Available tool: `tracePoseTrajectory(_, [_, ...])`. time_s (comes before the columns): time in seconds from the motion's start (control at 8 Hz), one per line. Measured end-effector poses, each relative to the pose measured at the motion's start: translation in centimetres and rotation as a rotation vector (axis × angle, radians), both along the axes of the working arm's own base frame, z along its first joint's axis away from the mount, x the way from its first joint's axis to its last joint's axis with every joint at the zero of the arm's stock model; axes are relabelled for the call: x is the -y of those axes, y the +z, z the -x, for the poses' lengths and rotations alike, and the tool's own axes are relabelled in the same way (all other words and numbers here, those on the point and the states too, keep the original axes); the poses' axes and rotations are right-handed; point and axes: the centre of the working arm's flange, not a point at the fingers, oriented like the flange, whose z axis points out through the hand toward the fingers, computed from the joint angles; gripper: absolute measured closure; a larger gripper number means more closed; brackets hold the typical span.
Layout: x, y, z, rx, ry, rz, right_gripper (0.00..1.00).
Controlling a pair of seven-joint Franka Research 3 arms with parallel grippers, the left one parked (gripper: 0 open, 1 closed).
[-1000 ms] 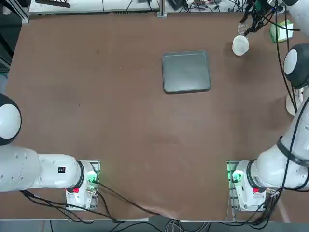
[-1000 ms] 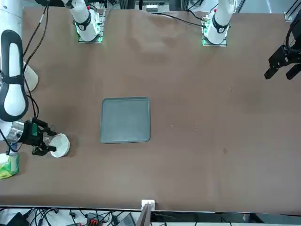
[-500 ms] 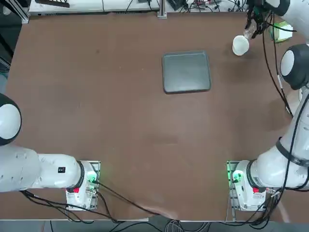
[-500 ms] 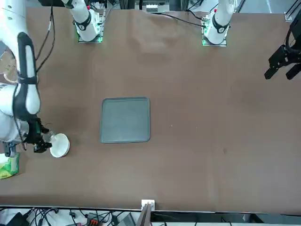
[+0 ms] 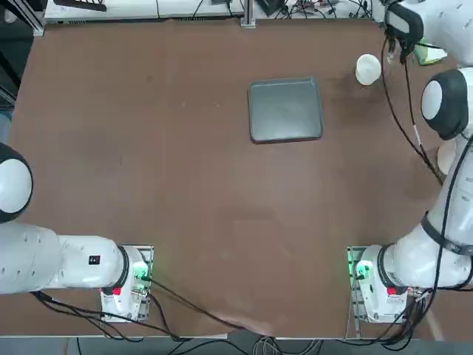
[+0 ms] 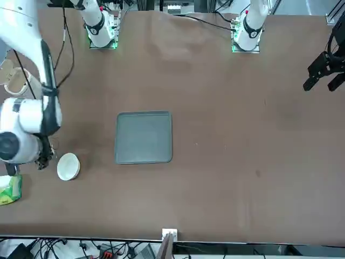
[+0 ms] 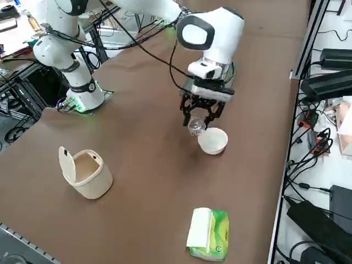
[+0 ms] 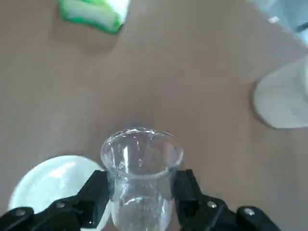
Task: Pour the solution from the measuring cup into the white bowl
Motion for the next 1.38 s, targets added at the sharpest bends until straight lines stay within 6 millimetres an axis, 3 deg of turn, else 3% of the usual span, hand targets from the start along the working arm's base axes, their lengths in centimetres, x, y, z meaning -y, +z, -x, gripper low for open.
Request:
tracePoseTrajectory(0.25, [-2.7,0.8,1.6,-0.029,-0.072,0.111,0.26])
tracePoseTrajectory(0.62, [-5.6,1.0,6.7,-0.001,-0.173,0.315,0.26])
tracePoseTrajectory(1.12, [-4.8,0.2,16.5,0.046,-0.215,0.442,0.26])
tracePoseTrajectory(1.38, [-4.6,-3.0,20.0,0.108,-0.213,0.537,0.26])
